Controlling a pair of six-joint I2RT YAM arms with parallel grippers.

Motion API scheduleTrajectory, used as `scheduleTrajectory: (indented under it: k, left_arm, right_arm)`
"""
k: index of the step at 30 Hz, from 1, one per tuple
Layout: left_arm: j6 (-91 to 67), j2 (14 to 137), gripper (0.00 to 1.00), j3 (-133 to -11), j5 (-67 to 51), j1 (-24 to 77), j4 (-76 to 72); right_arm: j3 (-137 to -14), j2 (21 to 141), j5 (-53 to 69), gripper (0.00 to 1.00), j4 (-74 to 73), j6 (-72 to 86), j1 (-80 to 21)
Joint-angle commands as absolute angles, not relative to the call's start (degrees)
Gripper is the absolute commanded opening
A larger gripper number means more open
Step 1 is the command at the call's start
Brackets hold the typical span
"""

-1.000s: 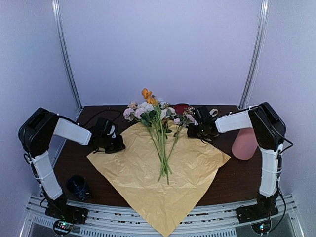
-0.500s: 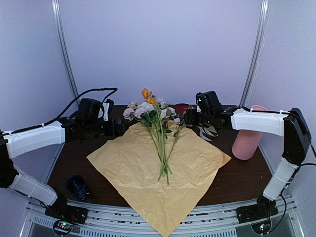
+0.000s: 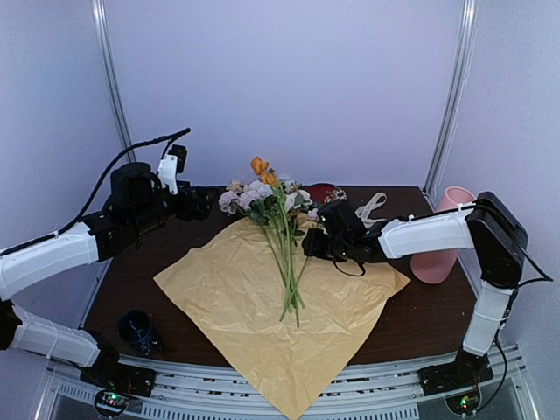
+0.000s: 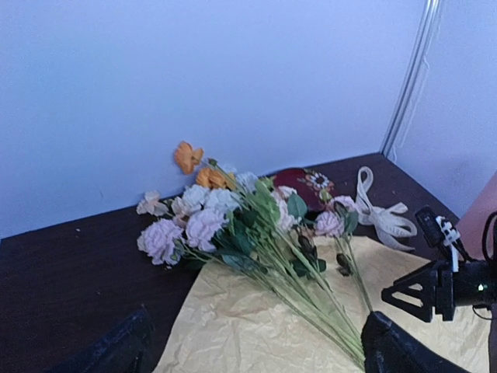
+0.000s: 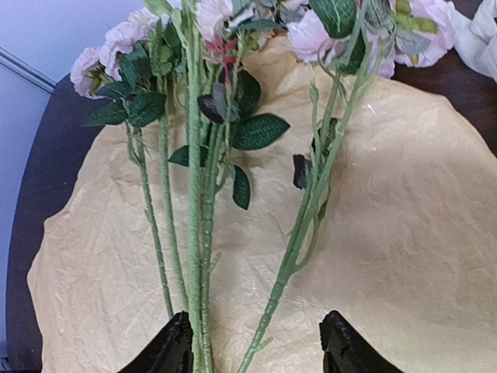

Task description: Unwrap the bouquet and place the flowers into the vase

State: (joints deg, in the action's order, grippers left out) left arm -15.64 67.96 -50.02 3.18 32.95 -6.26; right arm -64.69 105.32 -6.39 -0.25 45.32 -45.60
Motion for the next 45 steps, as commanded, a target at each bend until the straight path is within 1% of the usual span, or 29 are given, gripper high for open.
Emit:
scheduleTrajectory:
  k: [1,8,14,34,38,43,45]
  left_arm:
    - [-14.65,71.57,0.95,-49.72,-2.13,32.84,-5.71]
    - [-15.27,72.93,0.93,-50.21,-2.38,32.92,-4.91]
    - [-15.6,73.85,0.91,-50.42,-4.03,32.88,-4.94]
    - [-15.91,76.8,0.89,-51.42,-4.71,32.88,-4.0]
    - [-16.07,77.02,0.89,-51.5,-4.9,32.95,-3.87]
    - [-16.0,76.99,0.88,-51.5,-4.61,32.93,-3.84]
    - [-15.83,76.99,0.88,-51.65,-4.0,32.88,-3.82]
  right_arm:
    - [-64.39,107.07,-5.07,0.54,3.25,51.41,-45.31]
    - [-65.94,110.94,-3.5,0.48,4.4,54.93,-44.21]
    - [-65.09,113.12,-1.15,0.4,6.51,57.0,-43.24]
    - [-62.55,114.92,5.14,0.2,12.05,61.47,-42.28]
    - [-62.29,114.97,5.91,0.14,12.53,61.95,-42.26]
    - [-61.15,112.66,4.59,0.0,13.55,61.9,-42.19]
    - [-60.87,111.06,3.53,0.0,13.16,61.41,-42.19]
